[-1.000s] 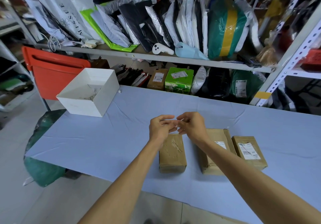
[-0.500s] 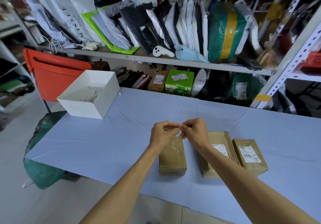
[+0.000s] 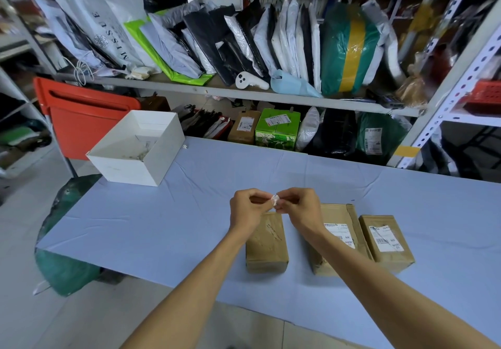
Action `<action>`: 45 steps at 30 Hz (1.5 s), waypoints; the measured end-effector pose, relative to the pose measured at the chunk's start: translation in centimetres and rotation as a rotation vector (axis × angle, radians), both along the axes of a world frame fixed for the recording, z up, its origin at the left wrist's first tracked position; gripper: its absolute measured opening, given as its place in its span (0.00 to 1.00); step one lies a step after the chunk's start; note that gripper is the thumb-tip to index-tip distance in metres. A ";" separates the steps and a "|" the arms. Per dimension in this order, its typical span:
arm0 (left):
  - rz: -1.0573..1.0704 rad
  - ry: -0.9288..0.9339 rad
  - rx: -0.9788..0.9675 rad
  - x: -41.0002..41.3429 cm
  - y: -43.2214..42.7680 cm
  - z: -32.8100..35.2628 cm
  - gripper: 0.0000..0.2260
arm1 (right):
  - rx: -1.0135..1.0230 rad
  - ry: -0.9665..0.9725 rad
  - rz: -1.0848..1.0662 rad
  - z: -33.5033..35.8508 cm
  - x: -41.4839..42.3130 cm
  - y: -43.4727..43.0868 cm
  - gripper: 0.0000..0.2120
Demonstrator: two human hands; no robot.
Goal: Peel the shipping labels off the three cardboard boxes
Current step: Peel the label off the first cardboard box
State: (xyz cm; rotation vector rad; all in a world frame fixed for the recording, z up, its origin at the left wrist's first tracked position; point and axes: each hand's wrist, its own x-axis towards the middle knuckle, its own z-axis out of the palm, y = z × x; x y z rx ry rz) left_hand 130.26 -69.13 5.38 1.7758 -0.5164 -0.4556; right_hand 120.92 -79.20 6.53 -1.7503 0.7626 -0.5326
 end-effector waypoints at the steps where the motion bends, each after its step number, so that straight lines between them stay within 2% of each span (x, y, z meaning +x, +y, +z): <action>1: 0.005 -0.001 0.008 0.0 0.1 -0.1 0.06 | 0.019 -0.005 -0.009 0.0 -0.1 0.0 0.03; 9: 0.065 0.032 -0.030 0.1 1.0 0.3 0.03 | -0.128 0.025 0.089 0.5 1.2 0.1 0.05; 14: 0.093 0.084 -0.084 0.8 2.6 0.3 0.05 | 0.108 -0.096 0.133 0.2 1.9 0.7 0.07; 19: 0.170 0.077 -0.126 1.6 3.8 -0.1 0.05 | 0.266 -0.147 0.216 0.2 3.6 2.1 0.02; 21: 0.214 0.089 -0.149 2.4 4.7 -0.4 0.04 | 0.194 -0.094 0.258 0.2 5.0 2.7 0.03; 25: 0.257 0.121 -0.186 4.9 7.4 -0.1 0.05 | -0.084 -0.006 0.328 0.4 8.4 5.2 0.03; 29: 0.264 0.215 -0.254 8.3 11.4 0.7 0.05 | -0.059 -0.042 0.395 1.4 12.3 8.3 0.02; 33: 0.285 0.209 -0.251 12.0 15.2 1.1 0.05 | -0.079 -0.056 0.452 1.9 16.3 11.8 0.00; 40: 0.360 0.220 -0.198 18.6 19.4 0.7 0.07 | 0.008 -0.040 0.375 1.3 23.2 16.3 0.05; 45: 0.333 0.249 -0.134 24.3 19.4 0.4 0.05 | -0.002 0.006 0.409 1.2 29.0 16.0 0.03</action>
